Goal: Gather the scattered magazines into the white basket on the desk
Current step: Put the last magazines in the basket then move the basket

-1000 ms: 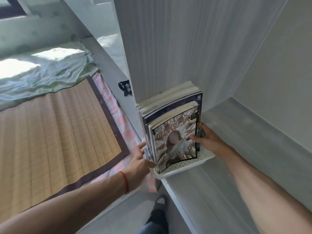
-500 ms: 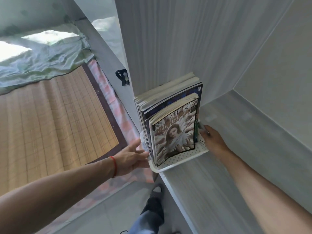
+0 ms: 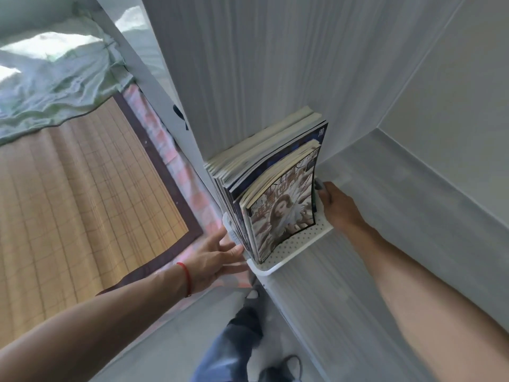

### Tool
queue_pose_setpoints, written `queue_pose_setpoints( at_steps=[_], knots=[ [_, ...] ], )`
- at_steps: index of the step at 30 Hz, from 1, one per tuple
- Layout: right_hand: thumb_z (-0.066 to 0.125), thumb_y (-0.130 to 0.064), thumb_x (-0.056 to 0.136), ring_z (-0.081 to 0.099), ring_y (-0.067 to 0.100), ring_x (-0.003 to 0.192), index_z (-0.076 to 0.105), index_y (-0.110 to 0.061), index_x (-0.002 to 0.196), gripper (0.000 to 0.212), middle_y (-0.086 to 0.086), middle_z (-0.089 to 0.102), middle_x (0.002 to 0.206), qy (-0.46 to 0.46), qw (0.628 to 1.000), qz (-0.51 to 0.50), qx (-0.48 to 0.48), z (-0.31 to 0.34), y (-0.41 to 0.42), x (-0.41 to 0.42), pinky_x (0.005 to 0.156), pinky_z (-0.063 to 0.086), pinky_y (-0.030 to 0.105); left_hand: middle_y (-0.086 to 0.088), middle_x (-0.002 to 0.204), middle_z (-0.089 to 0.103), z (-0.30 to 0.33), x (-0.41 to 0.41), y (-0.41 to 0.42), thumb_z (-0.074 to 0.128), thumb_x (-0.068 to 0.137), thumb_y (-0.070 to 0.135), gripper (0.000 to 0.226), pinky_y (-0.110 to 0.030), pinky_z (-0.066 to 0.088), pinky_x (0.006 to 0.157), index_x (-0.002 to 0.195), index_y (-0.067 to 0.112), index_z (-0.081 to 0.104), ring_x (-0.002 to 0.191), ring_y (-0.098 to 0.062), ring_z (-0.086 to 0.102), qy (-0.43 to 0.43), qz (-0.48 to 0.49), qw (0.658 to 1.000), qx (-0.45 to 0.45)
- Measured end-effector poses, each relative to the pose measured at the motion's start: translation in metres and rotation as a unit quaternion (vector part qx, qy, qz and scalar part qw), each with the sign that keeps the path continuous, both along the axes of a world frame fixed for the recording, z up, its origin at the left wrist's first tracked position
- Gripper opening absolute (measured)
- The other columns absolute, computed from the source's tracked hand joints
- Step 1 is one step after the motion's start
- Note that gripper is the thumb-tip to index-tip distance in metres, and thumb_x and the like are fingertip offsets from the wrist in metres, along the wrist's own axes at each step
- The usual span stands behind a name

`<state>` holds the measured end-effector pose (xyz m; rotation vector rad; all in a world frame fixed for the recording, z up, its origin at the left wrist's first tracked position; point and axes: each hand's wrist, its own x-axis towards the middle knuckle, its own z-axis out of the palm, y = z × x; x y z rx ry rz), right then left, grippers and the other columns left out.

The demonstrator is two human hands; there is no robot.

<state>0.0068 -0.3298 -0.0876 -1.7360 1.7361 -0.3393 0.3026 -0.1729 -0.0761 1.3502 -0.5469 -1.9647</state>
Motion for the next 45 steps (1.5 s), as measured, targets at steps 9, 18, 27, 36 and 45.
queue_pose_setpoints(
  at_steps=[9, 18, 27, 36, 45],
  knots=[
    [0.043, -0.017, 0.107, 0.025, 0.047, 0.144, 0.001, -0.013, 0.162, 0.070, 0.022, 0.012, 0.161, 0.017, 0.985, -0.168, 0.033, 0.013, 0.040, 0.029, 0.117, 0.027, 0.048, -0.011, 0.136, 0.054, 0.011, 0.018, -0.024, 0.081, 0.084, 0.009, 0.099, -0.042, 0.063, 0.084, 0.159, 0.008, 0.017, 0.115, -0.028, 0.064, -0.123, -0.097, 0.987, 0.045],
    [0.051, -0.016, 0.098, 0.059, 0.036, 0.106, 0.024, -0.016, 0.152, 0.061, 0.019, 0.056, 0.138, -0.173, 0.876, -0.441, 0.094, -0.001, 0.101, 0.083, 0.084, 0.054, 0.041, -0.018, 0.143, 0.058, 0.011, 0.038, -0.051, 0.081, 0.084, 0.008, 0.054, -0.048, 0.040, 0.117, 0.129, -0.001, 0.053, 0.136, -0.031, 0.052, -0.108, -0.183, 0.975, 0.067],
    [0.044, 0.009, 0.096, 0.057, 0.034, 0.122, 0.042, -0.019, 0.145, 0.056, 0.013, 0.061, 0.133, -0.303, 0.853, -0.415, 0.096, 0.007, 0.110, 0.085, 0.102, 0.050, 0.054, -0.008, 0.118, 0.059, -0.001, 0.048, -0.064, 0.068, 0.096, 0.033, 0.044, -0.026, 0.046, 0.096, 0.138, 0.025, 0.061, 0.110, -0.023, 0.058, -0.243, -0.261, 0.933, -0.054],
    [0.046, 0.007, 0.097, 0.063, 0.030, 0.108, 0.042, -0.027, 0.141, 0.056, 0.004, 0.066, 0.112, -0.340, 0.848, -0.390, 0.116, 0.009, 0.104, 0.082, 0.092, 0.057, 0.052, -0.022, 0.113, 0.056, 0.002, 0.037, -0.056, 0.074, 0.091, 0.010, 0.039, -0.043, 0.054, 0.105, 0.114, -0.015, 0.055, 0.115, -0.034, 0.065, -0.105, -0.155, 0.981, 0.047],
    [0.057, -0.005, 0.097, 0.068, 0.017, 0.091, 0.047, -0.034, 0.136, 0.049, -0.004, 0.069, 0.103, -0.356, 0.847, -0.378, 0.113, 0.011, 0.109, 0.079, 0.057, 0.061, 0.034, -0.029, 0.140, 0.058, 0.009, 0.036, -0.053, 0.075, 0.091, 0.015, 0.041, -0.045, 0.049, 0.111, 0.118, -0.012, 0.059, 0.130, -0.034, 0.059, -0.113, -0.166, 0.979, 0.033]
  ],
)
